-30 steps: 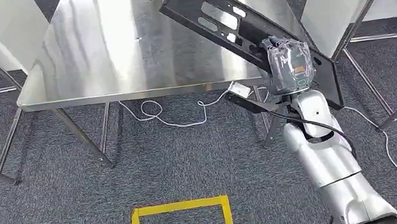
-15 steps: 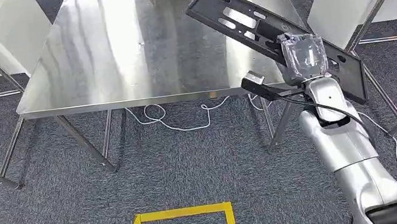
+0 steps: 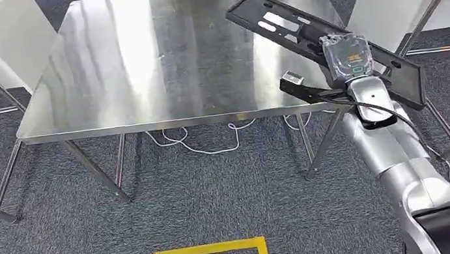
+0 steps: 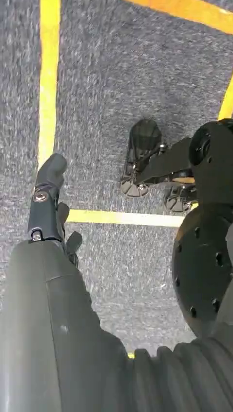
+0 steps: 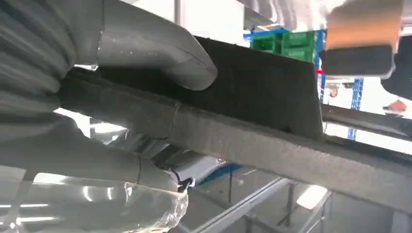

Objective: Take the parts from the cabinet and place them on the table.

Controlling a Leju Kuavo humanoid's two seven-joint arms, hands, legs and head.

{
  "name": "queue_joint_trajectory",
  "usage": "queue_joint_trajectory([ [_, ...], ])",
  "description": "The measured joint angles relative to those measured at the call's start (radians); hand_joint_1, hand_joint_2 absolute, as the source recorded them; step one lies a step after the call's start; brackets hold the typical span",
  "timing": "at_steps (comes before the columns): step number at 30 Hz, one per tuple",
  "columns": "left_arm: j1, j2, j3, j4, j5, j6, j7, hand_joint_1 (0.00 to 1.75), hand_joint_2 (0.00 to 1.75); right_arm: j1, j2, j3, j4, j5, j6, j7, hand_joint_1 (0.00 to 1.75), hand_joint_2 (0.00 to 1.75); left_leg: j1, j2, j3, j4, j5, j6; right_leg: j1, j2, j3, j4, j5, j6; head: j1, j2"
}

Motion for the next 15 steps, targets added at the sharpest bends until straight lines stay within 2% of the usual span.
queue_joint_trajectory([
  [1, -0.001, 0.000, 0.000, 0.000, -0.001, 0.000, 0.001, 0.00, 1.75, -0.014, -0.005, 0.002, 0.017, 0.006, 0.005, 0.000, 1.75, 1.75, 0.000, 0.001, 0.002, -0.001, -0.004, 0.008, 0.001, 0.000, -0.028, 0.052, -0.019, -0.006, -0.001, 0.000],
  [3, -0.003, 0.000, 0.000, 0.000, -0.005, 0.000, 0.002, 0.00, 1.75, -0.034, -0.019, 0.002, 0.048, 0.010, 0.007, -0.001, 1.75, 1.75, -0.002, -0.001, 0.006, 0.000, -0.011, 0.013, 0.001, 0.000, -0.121, 0.204, -0.071, -0.017, 0.003, 0.000],
  [4, -0.003, 0.000, 0.000, 0.000, -0.007, 0.000, 0.003, 0.00, 1.75, -0.040, -0.023, 0.003, 0.064, 0.010, 0.007, -0.005, 1.75, 1.75, -0.003, -0.002, 0.011, 0.000, -0.017, 0.015, 0.001, 0.000, -0.171, 0.280, -0.088, -0.017, 0.005, 0.000],
  [5, 0.000, 0.000, 0.000, 0.000, -0.007, 0.000, 0.005, 0.00, 1.75, -0.041, -0.027, 0.003, 0.077, 0.006, 0.007, -0.012, 1.75, 1.75, -0.003, -0.004, 0.019, 0.000, -0.022, 0.015, 0.003, 0.000, -0.193, 0.300, -0.078, -0.011, 0.004, 0.000],
  [6, 0.001, 0.000, 0.000, 0.000, -0.007, 0.000, 0.005, 0.00, 1.75, -0.043, -0.029, 0.004, 0.087, 0.003, 0.008, -0.019, 1.75, 1.75, -0.004, -0.005, 0.028, 0.001, -0.030, 0.014, 0.003, 0.000, -0.188, 0.271, -0.048, -0.001, 0.004, 0.000],
  [7, 0.002, 0.000, 0.000, 0.001, -0.008, -0.002, 0.005, 0.00, 1.75, -0.046, -0.032, 0.006, 0.096, -0.002, 0.008, -0.025, 1.75, 1.75, -0.004, -0.006, 0.039, 0.001, -0.037, 0.012, 0.002, 0.000, -0.162, 0.198, -0.002, 0.010, 0.005, 0.000],
  [8, 0.002, 0.000, 0.000, 0.001, -0.009, -0.002, 0.005, 0.00, 1.75, -0.051, -0.034, 0.008, 0.102, -0.005, 0.008, -0.030, 1.75, 1.75, -0.004, -0.006, 0.050, 0.001, -0.046, 0.008, 0.000, -0.001, -0.126, 0.100, 0.051, 0.020, 0.004, 0.000],
  [9, 0.002, 0.000, 0.000, 0.001, -0.009, -0.002, 0.005, 0.00, 1.75, -0.057, -0.034, 0.008, 0.108, -0.008, 0.008, -0.033, 1.75, 1.75, -0.004, -0.006, 0.056, 0.002, -0.055, 0.002, -0.001, -0.006, -0.094, 0.010, 0.096, 0.026, 0.005, 0.000],
  [10, 0.001, 0.000, 0.000, 0.001, -0.009, -0.002, 0.005, 0.00, 1.75, -0.065, -0.034, 0.009, 0.119, -0.009, 0.010, -0.034, 1.75, 1.75, -0.016, -0.006, 0.057, 0.010, -0.065, -0.005, 0.003, -0.007, -0.071, -0.018, 0.096, 0.018, 0.005, 0.000],
  [11, 0.000, 0.000, 0.000, 0.001, -0.009, -0.002, 0.005, 0.00, 1.75, -0.067, -0.033, 0.010, 0.122, -0.009, 0.012, -0.034, 1.75, 1.75, -0.013, -0.007, 0.057, 0.009, -0.067, -0.007, 0.001, -0.005, -0.072, -0.018, 0.095, 0.004, 0.003, 0.000],
  [13, 0.000, 0.000, 0.000, 0.001, -0.009, -0.002, 0.005, 0.00, 1.75, -0.066, -0.033, 0.011, 0.134, -0.010, 0.014, -0.034, 1.75, 1.75, -0.011, -0.005, 0.058, 0.009, -0.071, -0.012, 0.007, -0.003, -0.074, -0.015, 0.089, -0.007, 0.002, 0.000],
  [14, -0.001, 0.000, 0.000, 0.001, -0.009, -0.002, 0.005, 0.00, 1.75, -0.067, -0.033, 0.013, 0.139, -0.010, 0.014, -0.034, 1.75, 1.75, -0.009, -0.005, 0.059, 0.013, -0.081, -0.016, -0.003, -0.001, -0.070, -0.017, 0.086, -0.013, 0.000, 0.000],
  [15, -0.002, 0.002, 0.000, 0.001, -0.009, -0.002, 0.005, 0.00, 1.75, -0.067, -0.033, 0.013, 0.140, -0.010, 0.014, -0.034, 1.75, 1.75, -0.009, -0.004, 0.052, 0.025, -0.090, -0.023, -0.006, 0.000, -0.063, -0.018, 0.082, -0.019, 0.001, 0.000],
])
